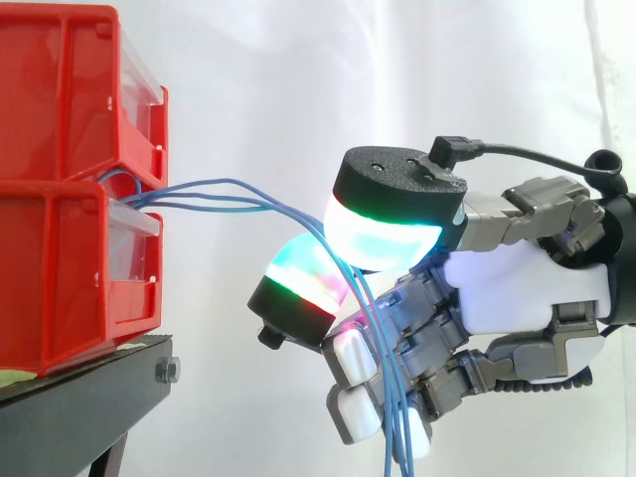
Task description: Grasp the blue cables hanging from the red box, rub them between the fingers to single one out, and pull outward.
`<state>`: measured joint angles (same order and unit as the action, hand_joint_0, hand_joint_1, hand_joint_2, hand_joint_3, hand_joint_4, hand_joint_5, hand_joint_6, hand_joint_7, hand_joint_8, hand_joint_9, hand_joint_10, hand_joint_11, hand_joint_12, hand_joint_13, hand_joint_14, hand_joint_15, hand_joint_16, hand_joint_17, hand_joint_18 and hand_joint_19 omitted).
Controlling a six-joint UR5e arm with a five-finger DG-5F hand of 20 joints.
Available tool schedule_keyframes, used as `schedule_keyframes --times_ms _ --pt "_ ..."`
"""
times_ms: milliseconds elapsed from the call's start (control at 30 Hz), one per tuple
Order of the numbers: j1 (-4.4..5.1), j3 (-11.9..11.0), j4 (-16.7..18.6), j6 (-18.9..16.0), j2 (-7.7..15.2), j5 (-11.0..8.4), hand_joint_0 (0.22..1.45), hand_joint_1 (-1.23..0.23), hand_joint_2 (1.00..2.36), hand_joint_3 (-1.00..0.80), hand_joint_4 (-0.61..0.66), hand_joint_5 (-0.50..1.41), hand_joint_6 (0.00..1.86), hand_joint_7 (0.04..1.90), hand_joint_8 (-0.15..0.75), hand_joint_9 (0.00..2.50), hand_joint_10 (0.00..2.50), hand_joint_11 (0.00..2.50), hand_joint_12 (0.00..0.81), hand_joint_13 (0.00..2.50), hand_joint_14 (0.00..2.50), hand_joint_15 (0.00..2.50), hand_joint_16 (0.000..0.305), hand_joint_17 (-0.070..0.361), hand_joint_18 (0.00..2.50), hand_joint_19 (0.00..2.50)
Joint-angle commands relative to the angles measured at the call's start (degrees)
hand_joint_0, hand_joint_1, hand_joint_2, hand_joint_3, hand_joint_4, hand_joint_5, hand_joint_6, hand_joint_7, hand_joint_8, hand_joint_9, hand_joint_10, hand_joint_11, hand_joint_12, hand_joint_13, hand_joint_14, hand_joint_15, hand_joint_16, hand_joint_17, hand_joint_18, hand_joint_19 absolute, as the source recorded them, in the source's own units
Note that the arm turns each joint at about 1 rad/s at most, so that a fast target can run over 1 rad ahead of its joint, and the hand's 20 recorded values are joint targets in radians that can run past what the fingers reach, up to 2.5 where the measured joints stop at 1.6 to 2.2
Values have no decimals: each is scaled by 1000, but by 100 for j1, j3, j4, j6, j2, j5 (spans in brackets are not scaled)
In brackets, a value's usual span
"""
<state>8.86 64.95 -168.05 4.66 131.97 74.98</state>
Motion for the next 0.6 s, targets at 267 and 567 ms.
schedule_keyframes --times_ms 267,567 --pt "-7 0 -114 0 -57 8 559 -620 1016 -168 67 -98 788 1141 251 1076 12 440 400 993 19 603 52 116 896 718" --pt "-7 -97 -149 17 -57 -1 558 -716 1012 -112 163 -144 841 1066 319 1053 13 588 430 985 18 618 57 128 923 685"
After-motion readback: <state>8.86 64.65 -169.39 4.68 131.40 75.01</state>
